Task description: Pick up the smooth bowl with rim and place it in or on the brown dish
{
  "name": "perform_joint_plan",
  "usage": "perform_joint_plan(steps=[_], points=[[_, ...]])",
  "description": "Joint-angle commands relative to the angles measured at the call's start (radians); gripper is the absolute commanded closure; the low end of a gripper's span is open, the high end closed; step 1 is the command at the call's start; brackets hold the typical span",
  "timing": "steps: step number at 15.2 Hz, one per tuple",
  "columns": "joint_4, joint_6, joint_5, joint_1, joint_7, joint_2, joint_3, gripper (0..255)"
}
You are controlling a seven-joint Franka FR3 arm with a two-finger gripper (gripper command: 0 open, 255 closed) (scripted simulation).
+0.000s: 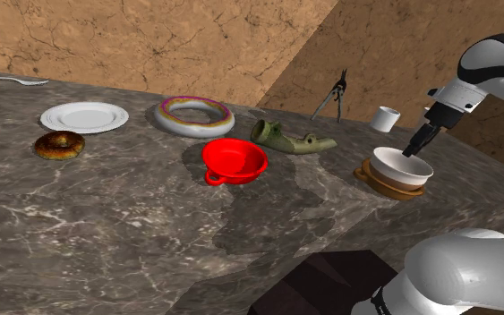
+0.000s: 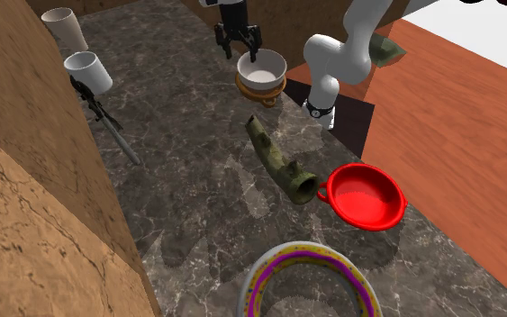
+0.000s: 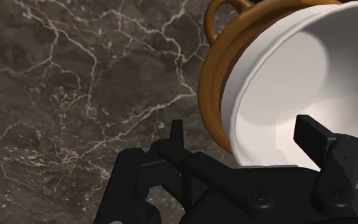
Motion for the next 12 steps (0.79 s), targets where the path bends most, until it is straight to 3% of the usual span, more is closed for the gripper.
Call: perform_joint_plan(steps=[1,5,12], points=[[0.0,0.0,0.0,0.0,0.0,0.0,0.0,0],[0.147,-0.118,0.015,0.012,-0.008,0.029,0.006,0],[0.147,-0.118,0.015,0.012,-0.008,0.029,0.006,0]])
